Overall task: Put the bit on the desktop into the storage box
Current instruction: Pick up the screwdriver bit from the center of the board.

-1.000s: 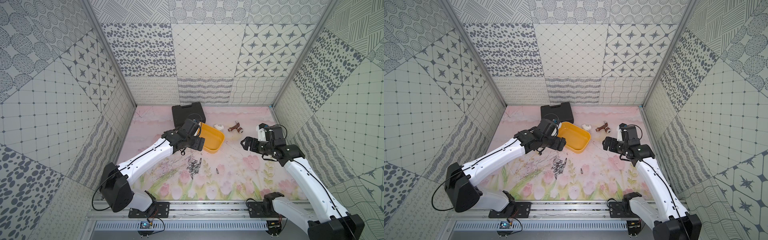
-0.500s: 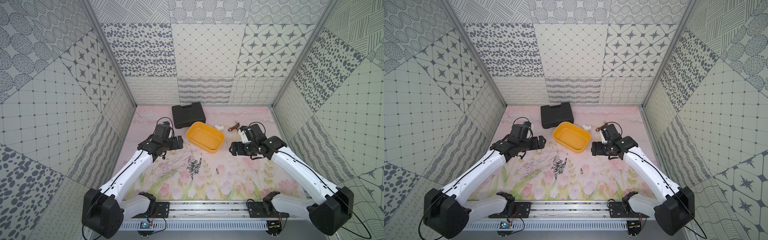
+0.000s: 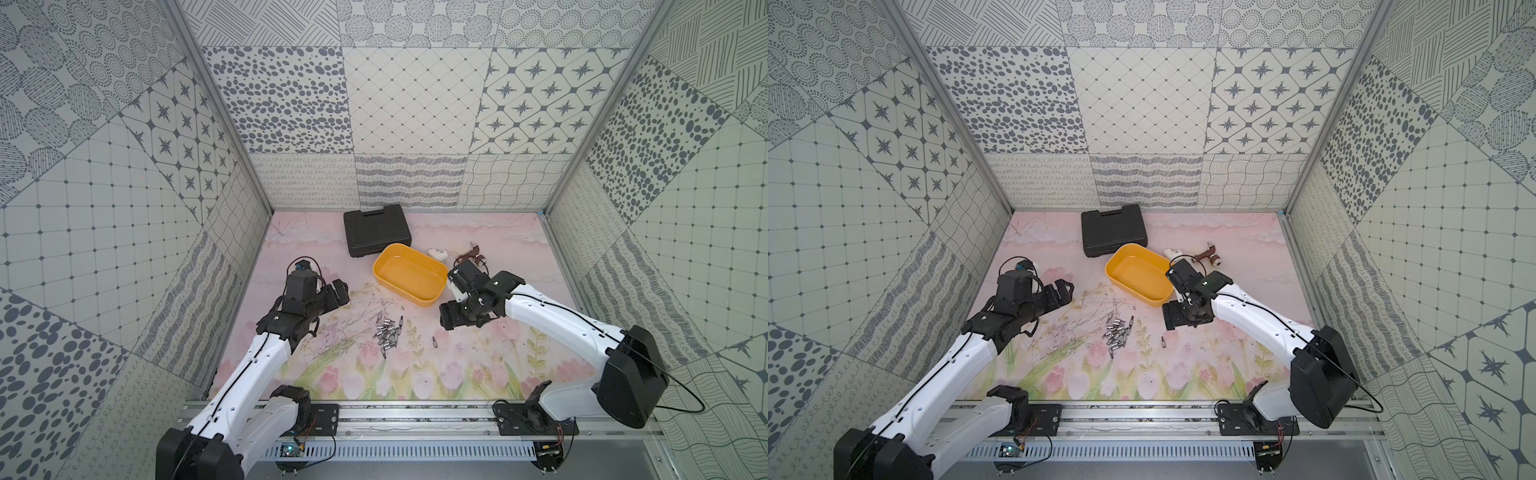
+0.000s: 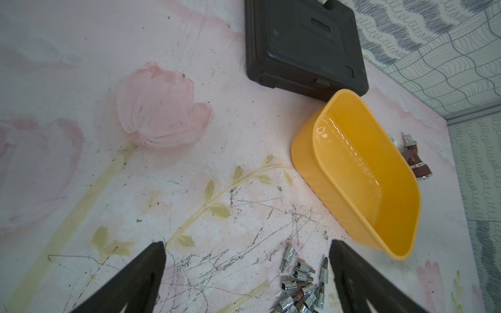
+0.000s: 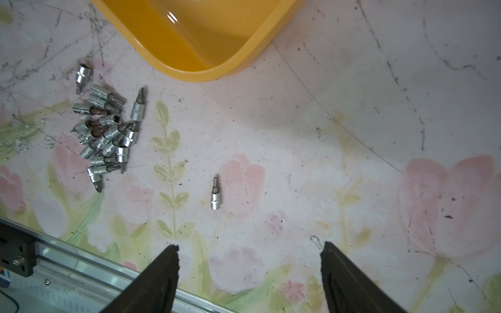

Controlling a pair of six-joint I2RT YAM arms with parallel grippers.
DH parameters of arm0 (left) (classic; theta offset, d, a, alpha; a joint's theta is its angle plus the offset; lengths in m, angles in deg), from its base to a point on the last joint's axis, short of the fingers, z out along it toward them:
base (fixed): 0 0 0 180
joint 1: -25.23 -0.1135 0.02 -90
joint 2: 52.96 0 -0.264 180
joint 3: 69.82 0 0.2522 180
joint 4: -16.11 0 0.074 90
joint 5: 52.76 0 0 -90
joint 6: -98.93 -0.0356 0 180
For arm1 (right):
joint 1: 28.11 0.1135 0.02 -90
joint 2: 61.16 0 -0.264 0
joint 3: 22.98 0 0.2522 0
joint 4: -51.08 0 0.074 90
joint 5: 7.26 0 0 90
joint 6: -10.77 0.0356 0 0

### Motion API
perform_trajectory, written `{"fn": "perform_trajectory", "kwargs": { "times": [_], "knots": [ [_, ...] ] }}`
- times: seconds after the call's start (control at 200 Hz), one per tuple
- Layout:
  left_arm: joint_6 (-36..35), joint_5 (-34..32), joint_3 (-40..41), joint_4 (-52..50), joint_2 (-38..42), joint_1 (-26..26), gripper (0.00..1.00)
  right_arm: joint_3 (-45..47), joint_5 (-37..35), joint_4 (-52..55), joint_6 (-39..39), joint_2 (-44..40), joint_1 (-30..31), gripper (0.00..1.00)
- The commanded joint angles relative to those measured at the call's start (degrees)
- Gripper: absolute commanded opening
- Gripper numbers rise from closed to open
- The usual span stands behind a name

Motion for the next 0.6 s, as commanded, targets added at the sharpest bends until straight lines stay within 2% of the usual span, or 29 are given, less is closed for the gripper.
{"fn": "perform_trajectory", "kwargs": {
  "times": [0.0, 0.26, 0.595],
  "knots": [
    [3.40, -2.48, 1.52, 4.48, 3.60, -0.51, 0.99, -1.94, -0.42, -0.42, 1.20, 3.31, 2.15, 0.81],
    [3.45, -4.27, 2.44, 3.65, 5.68, -0.47, 0.99, -2.78, -0.40, -1.68, 2.76, 10.20, 6.37, 0.68],
    [3.78, -4.65, 2.57, 3.03, 5.04, -0.47, 0.99, -5.30, -1.17, -1.92, 2.83, 16.82, 8.66, 0.50]
  ]
}}
